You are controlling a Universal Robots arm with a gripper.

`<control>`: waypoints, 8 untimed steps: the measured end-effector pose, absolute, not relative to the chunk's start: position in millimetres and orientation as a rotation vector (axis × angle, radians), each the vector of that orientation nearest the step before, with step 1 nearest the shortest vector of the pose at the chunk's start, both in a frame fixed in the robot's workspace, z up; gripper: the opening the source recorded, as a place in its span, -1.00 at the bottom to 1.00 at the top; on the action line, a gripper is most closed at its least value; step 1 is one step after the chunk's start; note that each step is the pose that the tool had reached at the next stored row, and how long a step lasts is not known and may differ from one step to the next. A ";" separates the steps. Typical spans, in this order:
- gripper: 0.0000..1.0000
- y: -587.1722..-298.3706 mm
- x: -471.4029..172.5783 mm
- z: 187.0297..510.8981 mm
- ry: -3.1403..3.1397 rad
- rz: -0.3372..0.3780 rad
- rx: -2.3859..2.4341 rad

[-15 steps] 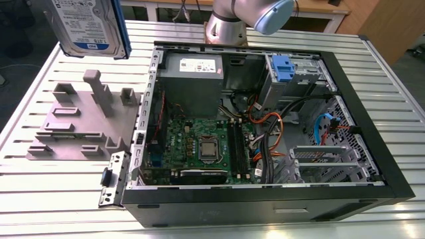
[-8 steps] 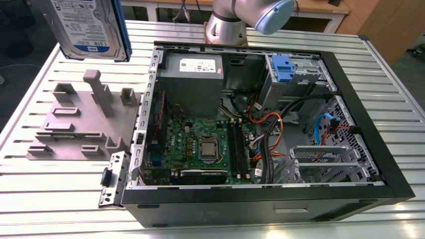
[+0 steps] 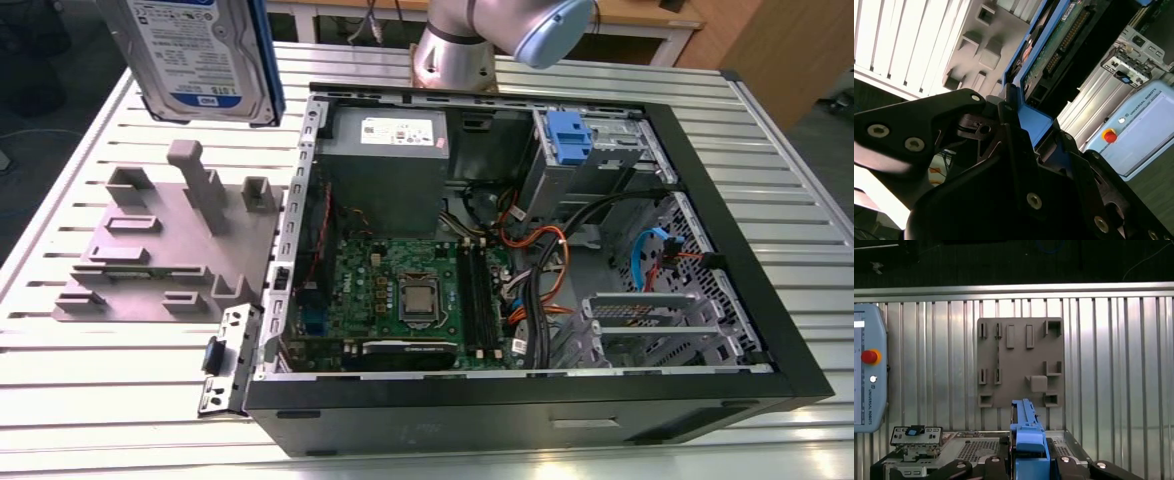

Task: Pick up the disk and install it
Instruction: 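Pick up the disk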

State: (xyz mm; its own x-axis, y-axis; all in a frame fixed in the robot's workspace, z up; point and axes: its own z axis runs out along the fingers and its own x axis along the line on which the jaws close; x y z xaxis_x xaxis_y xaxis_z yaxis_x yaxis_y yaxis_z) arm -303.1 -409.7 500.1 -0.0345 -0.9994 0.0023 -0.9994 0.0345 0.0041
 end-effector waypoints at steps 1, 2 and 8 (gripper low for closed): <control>-0.27 -410.6 -302.6 500.1 -2.256 -0.002 2.180; -0.27 -411.7 -302.1 500.1 -2.256 -0.002 2.180; -0.27 -418.0 -297.4 499.8 -2.256 -0.002 2.180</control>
